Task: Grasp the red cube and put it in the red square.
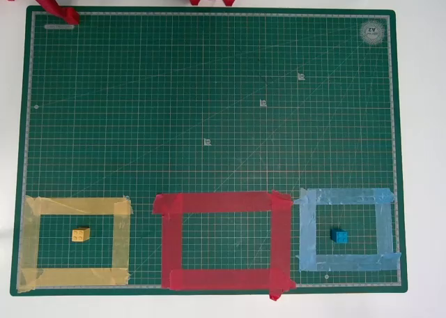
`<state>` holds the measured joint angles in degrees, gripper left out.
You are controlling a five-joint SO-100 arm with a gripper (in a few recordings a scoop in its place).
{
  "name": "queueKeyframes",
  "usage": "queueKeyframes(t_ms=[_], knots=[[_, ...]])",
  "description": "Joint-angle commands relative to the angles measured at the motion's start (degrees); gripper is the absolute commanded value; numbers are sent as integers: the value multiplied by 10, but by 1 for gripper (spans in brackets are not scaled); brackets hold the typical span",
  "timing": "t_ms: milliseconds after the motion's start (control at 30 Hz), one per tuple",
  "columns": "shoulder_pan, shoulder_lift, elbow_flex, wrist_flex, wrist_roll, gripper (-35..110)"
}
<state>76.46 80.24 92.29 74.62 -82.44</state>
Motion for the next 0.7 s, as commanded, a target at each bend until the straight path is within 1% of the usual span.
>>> queueKeyframes(t_ms=[0,667], knots=[[14,1,1,-15,-4,18],[13,-18,-26,-40,-1,18]])
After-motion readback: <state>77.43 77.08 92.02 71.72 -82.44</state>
